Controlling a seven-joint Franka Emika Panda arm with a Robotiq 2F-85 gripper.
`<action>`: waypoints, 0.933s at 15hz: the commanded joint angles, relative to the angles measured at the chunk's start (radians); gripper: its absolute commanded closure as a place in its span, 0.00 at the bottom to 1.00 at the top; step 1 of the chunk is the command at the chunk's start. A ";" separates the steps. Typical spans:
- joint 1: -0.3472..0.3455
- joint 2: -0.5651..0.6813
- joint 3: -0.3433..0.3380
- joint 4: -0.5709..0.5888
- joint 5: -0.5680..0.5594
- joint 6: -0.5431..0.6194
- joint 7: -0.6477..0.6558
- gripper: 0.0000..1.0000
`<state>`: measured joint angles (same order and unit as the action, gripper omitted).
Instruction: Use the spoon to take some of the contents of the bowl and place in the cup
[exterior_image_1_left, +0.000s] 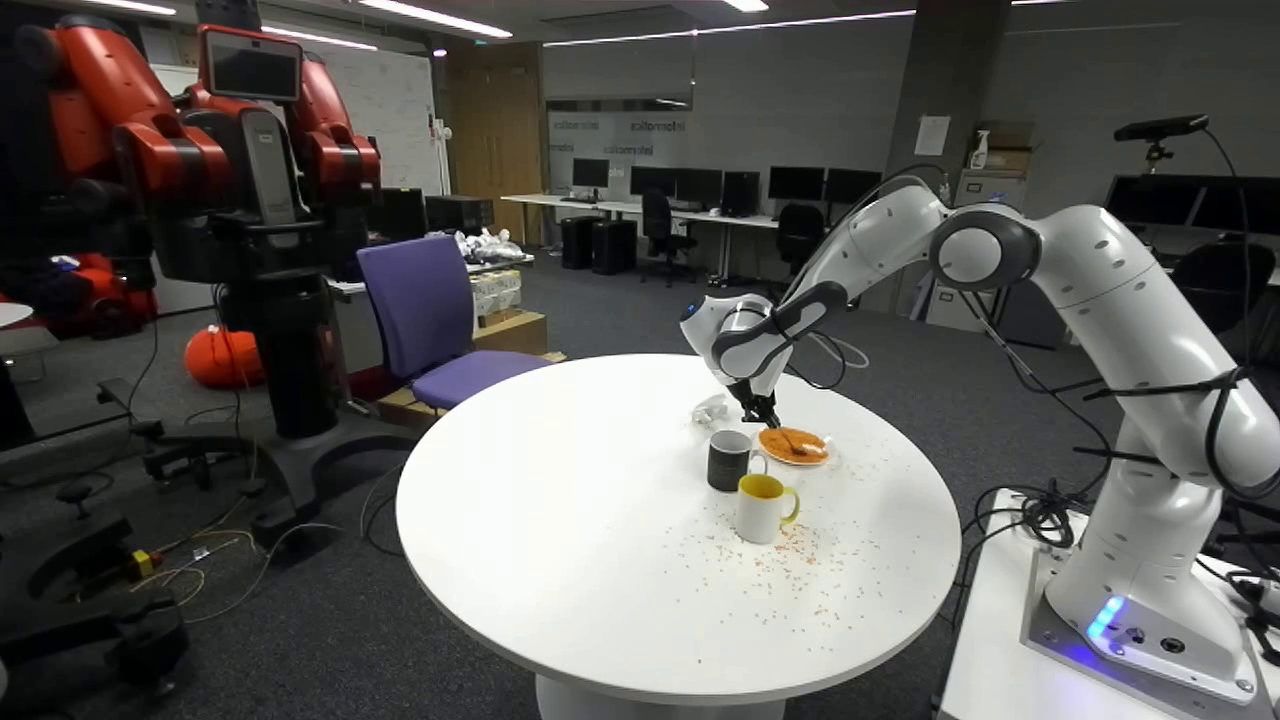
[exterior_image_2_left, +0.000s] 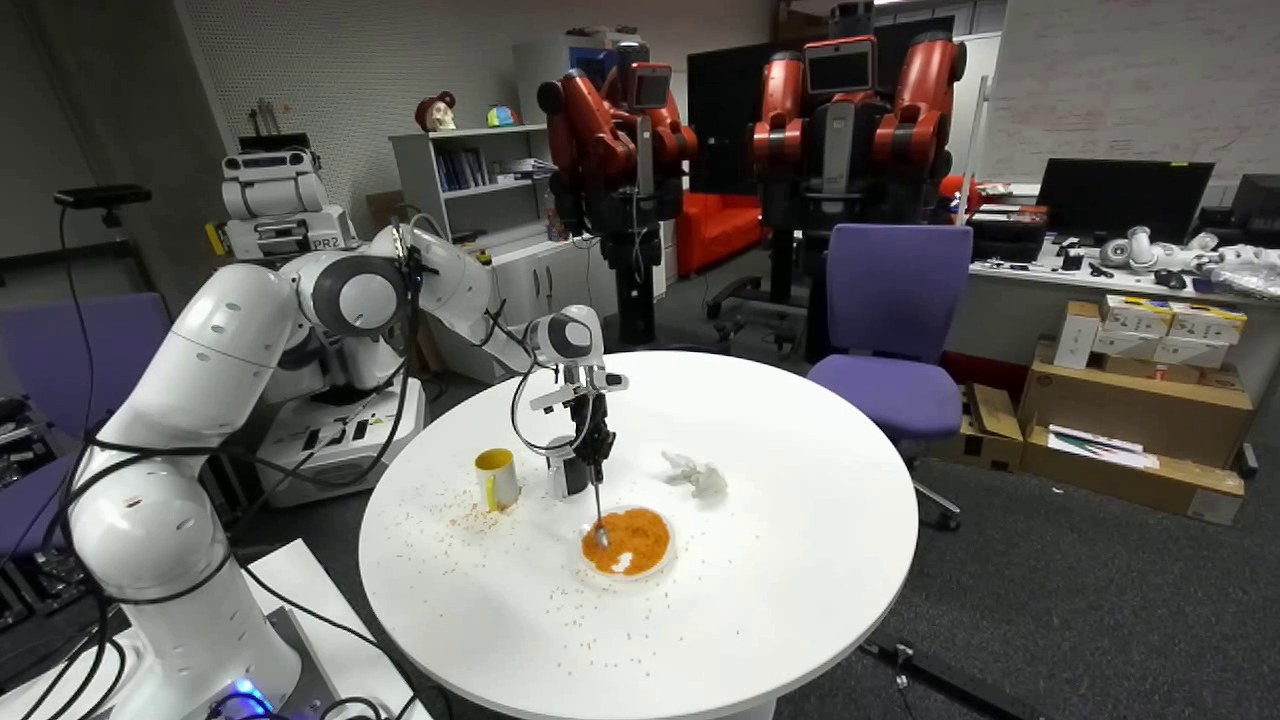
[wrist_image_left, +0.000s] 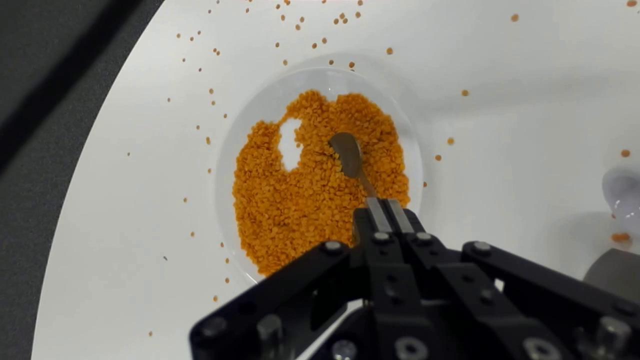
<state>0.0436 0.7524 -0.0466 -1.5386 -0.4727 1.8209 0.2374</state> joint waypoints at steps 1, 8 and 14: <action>0.018 0.017 -0.029 0.028 0.004 0.023 -0.026 0.99; 0.026 0.022 -0.052 0.023 -0.008 0.084 -0.013 0.99; 0.038 0.025 -0.071 0.008 -0.032 0.157 0.013 0.99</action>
<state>0.0631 0.7561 -0.0913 -1.5384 -0.4873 1.9155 0.2396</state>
